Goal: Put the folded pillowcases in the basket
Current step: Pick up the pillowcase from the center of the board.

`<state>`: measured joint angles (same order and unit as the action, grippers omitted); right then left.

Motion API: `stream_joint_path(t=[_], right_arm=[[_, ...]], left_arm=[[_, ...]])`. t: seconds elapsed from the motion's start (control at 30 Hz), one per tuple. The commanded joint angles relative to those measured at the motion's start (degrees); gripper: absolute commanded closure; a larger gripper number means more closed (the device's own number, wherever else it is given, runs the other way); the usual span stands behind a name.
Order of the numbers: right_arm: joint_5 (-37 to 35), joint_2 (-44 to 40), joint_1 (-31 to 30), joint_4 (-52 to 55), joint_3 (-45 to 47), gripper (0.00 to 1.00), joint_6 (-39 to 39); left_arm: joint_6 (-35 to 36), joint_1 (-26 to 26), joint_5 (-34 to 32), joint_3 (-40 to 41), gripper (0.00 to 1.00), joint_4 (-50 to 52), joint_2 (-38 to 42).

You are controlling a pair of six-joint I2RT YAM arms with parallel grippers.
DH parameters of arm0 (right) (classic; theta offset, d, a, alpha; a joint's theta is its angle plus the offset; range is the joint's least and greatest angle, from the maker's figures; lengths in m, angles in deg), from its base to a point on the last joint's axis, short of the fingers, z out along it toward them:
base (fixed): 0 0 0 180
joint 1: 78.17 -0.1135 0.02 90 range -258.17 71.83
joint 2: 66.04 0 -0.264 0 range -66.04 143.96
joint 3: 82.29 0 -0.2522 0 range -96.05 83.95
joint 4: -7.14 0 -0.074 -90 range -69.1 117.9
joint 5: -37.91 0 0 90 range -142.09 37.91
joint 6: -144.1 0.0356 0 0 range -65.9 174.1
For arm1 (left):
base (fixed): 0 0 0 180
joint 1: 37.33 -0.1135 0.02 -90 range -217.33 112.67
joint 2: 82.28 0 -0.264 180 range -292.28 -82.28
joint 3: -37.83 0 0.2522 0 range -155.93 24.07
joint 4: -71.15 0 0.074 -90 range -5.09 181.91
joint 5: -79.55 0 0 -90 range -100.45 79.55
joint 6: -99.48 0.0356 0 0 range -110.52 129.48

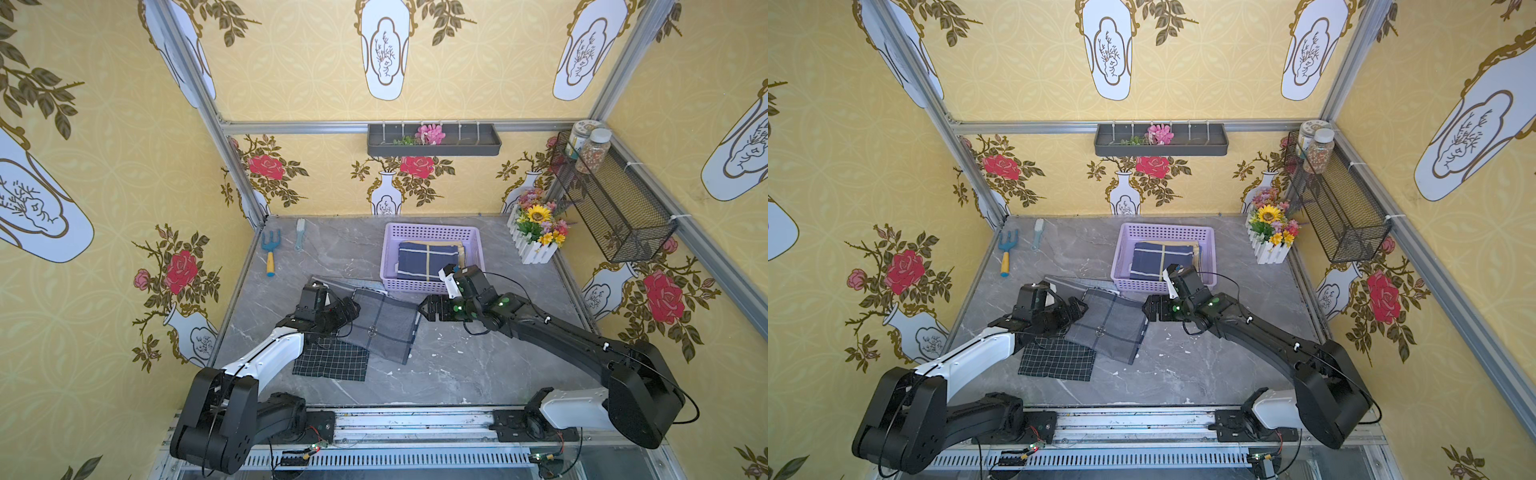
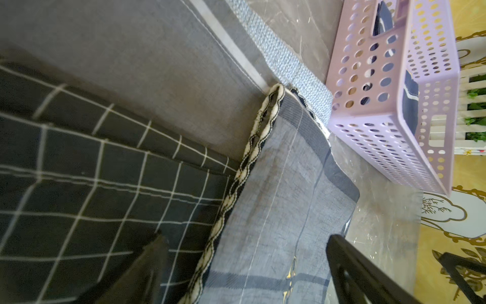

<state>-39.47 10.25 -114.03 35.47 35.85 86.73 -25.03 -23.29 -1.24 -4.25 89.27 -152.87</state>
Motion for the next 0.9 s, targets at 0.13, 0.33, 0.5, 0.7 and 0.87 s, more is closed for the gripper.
stream_joint_path(t=[0.13, 0.33, 0.5, 0.7, 0.87], right_arm=[[-1.5, -0.2, -0.2, -2.4, 0.1, 0.03, 2.7], [0.8, -0.1, 0.0, -2.6, -0.3, 0.03, 5.9], [4.9, -0.9, 0.0, -4.6, 0.4, 0.03, 8.4], [4.9, -2.3, 0.1, -4.3, 1.1, 0.03, 8.5], [5.0, -1.8, 0.1, -4.3, 1.1, 0.03, 9.0]], left_arm=[[-0.1, -0.1, 6.9, 1.2, 0.10, -3.6, -1.6], [-0.2, -0.1, 9.5, 2.3, 0.16, -5.1, -1.8], [-0.5, -0.1, 10.4, 3.3, 0.18, -5.9, -1.0], [-0.7, -0.1, 10.9, 3.8, 0.22, -6.3, -0.8], [-1.0, 0.5, 12.3, 3.7, 0.36, -7.2, -2.9]])
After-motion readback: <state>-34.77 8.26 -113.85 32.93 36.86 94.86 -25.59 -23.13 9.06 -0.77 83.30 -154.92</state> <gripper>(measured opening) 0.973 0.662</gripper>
